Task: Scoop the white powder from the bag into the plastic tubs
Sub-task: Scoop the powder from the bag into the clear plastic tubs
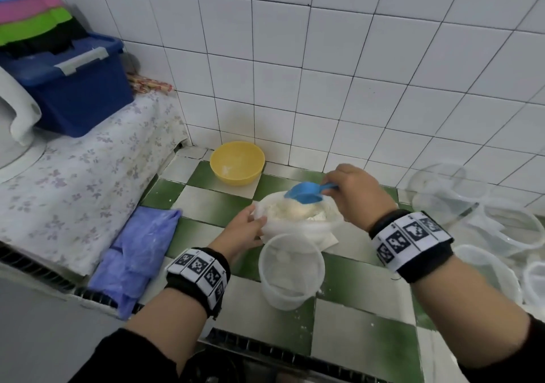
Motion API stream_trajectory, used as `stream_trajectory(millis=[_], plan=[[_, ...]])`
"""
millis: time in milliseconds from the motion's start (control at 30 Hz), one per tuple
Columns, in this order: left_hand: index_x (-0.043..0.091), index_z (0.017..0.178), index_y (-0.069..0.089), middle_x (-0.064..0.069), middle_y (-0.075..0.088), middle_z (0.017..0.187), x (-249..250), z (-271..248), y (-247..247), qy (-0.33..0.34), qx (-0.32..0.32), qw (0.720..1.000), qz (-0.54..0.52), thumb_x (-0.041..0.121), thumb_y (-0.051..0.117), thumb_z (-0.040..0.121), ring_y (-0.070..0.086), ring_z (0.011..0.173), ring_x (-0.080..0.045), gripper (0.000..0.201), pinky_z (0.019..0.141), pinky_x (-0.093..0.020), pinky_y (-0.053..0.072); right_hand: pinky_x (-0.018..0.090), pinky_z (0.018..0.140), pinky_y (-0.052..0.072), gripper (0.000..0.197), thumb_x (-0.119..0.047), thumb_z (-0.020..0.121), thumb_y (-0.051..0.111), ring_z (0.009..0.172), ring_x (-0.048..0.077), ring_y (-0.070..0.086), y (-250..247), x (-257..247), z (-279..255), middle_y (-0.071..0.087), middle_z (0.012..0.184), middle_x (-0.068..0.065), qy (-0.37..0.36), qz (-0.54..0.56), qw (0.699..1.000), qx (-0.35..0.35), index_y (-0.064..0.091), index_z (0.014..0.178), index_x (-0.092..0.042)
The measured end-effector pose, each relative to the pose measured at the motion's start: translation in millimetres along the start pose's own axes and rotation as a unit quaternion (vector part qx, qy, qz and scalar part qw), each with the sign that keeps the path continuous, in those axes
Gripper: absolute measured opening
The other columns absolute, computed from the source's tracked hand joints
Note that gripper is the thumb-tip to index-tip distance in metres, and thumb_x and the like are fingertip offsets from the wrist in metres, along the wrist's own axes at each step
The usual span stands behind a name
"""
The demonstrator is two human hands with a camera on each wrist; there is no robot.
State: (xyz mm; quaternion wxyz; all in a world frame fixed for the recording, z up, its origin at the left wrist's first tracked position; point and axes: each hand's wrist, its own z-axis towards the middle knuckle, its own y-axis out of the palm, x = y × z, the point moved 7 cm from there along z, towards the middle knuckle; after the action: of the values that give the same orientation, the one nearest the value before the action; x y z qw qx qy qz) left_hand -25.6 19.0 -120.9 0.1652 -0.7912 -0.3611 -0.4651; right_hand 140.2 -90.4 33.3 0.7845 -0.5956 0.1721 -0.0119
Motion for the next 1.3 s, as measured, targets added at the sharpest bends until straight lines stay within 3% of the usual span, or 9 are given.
stream_trajectory(millis=[100, 233, 400, 667, 833, 967, 1167, 1233, 1300], plan=[[0.014, 0.149, 0.036, -0.012, 0.056, 0.134, -0.7, 2.8, -0.4, 0.002, 0.005, 1.0, -0.002, 0.014, 0.054, 0.099, 0.064, 0.111, -0.032, 0.053, 0.083, -0.039, 0.059, 0.033, 0.071, 0.046, 0.011, -0.009, 0.084, 0.065, 0.084, 0.029, 0.059, -26.0, 8.1, -10.6, 0.063, 0.089, 0.008, 0.015, 0.006, 0.999, 0.042, 0.071, 0.093, -0.007], [0.014, 0.149, 0.036, -0.011, 0.055, 0.134, -1.2, 2.8, -1.2, 0.006, 0.011, 1.0, 0.005, 0.014, 0.054, 0.099, 0.065, 0.109, -0.031, 0.053, 0.079, -0.036, 0.06, 0.034, 0.072, 0.048, 0.013, -0.011, 0.085, 0.063, 0.086, 0.029, 0.06, -36.0, 22.0, -23.7, 0.064, 0.091, 0.008, 0.046, -0.02, 0.998, 0.04, 0.071, 0.095, -0.008], [0.013, 0.146, 0.04, -0.012, 0.057, 0.132, -0.5, 2.1, 2.2, 0.011, 0.011, 1.0, 0.009, 0.01, 0.049, 0.101, 0.067, 0.105, -0.03, 0.047, 0.069, -0.028, 0.059, 0.036, 0.073, 0.049, 0.017, -0.017, 0.09, 0.057, 0.087, 0.026, 0.058, -20.6, 34.7, -28.9, 0.061, 0.095, 0.005, 0.081, -0.049, 0.995, -0.028, 0.068, 0.1, -0.01], [0.017, 0.146, 0.042, -0.008, 0.06, 0.13, 1.2, -1.8, 2.1, 0.018, 0.026, 0.999, 0.033, 0.011, 0.051, 0.1, 0.067, 0.104, -0.027, 0.047, 0.071, -0.028, 0.058, 0.027, 0.075, 0.042, 0.019, -0.023, 0.092, 0.055, 0.09, 0.024, 0.058, 22.6, 35.4, -19.4, 0.064, 0.097, 0.007, 0.111, 0.01, 0.988, -0.11, 0.069, 0.097, -0.011], [0.018, 0.148, 0.041, -0.002, 0.059, 0.133, 5.1, -9.9, 5.7, 0.03, 0.026, 0.998, 0.044, 0.009, 0.051, 0.1, 0.063, 0.111, -0.022, 0.05, 0.074, -0.028, 0.059, 0.022, 0.068, 0.036, 0.017, -0.019, 0.091, 0.056, 0.081, 0.018, 0.056, 53.3, 43.0, -19.3, 0.059, 0.083, 0.0, 0.219, 0.12, 0.96, -0.128, 0.069, 0.089, -0.009], [0.019, 0.146, 0.042, -0.003, 0.058, 0.135, 7.8, -12.5, 8.7, 0.034, 0.039, 0.997, 0.05, 0.007, 0.051, 0.1, 0.061, 0.114, -0.02, 0.049, 0.082, -0.029, 0.057, 0.023, 0.068, 0.035, 0.016, -0.02, 0.09, 0.057, 0.078, 0.018, 0.052, 68.2, 43.1, -19.3, 0.058, 0.081, 0.004, 0.269, 0.157, 0.942, -0.127, 0.066, 0.083, -0.008], [0.02, 0.148, 0.04, -0.002, 0.058, 0.136, 9.4, -18.6, 11.1, 0.041, 0.034, 0.997, 0.061, 0.008, 0.052, 0.1, 0.06, 0.117, -0.02, 0.051, 0.092, -0.035, 0.055, 0.025, 0.072, 0.042, 0.026, -0.025, 0.092, 0.057, 0.087, 0.025, 0.061, 74.1, 54.2, -23.1, 0.068, 0.089, 0.012, 0.317, 0.202, 0.92, -0.111, 0.069, 0.093, -0.002], [0.02, 0.148, 0.04, -0.001, 0.059, 0.133, 9.9, -22.7, 11.3, 0.048, 0.033, 0.997, 0.054, 0.008, 0.052, 0.1, 0.062, 0.112, -0.016, 0.051, 0.086, -0.031, 0.057, 0.026, 0.071, 0.041, 0.026, -0.026, 0.091, 0.058, 0.075, 0.021, 0.057, 72.6, 63.6, -28.3, 0.065, 0.076, 0.007, 0.341, 0.249, 0.902, -0.093, 0.07, 0.083, -0.004], [0.019, 0.148, 0.04, -0.002, 0.062, 0.127, 9.7, -26.4, 10.7, 0.052, 0.04, 0.997, 0.043, 0.008, 0.051, 0.1, 0.065, 0.102, -0.013, 0.05, 0.073, -0.023, 0.058, 0.029, 0.069, 0.041, 0.028, -0.025, 0.09, 0.06, 0.06, 0.016, 0.051, 69.4, 71.9, -32.2, 0.06, 0.063, 0.003, 0.357, 0.292, 0.885, -0.072, 0.068, 0.069, -0.008]])
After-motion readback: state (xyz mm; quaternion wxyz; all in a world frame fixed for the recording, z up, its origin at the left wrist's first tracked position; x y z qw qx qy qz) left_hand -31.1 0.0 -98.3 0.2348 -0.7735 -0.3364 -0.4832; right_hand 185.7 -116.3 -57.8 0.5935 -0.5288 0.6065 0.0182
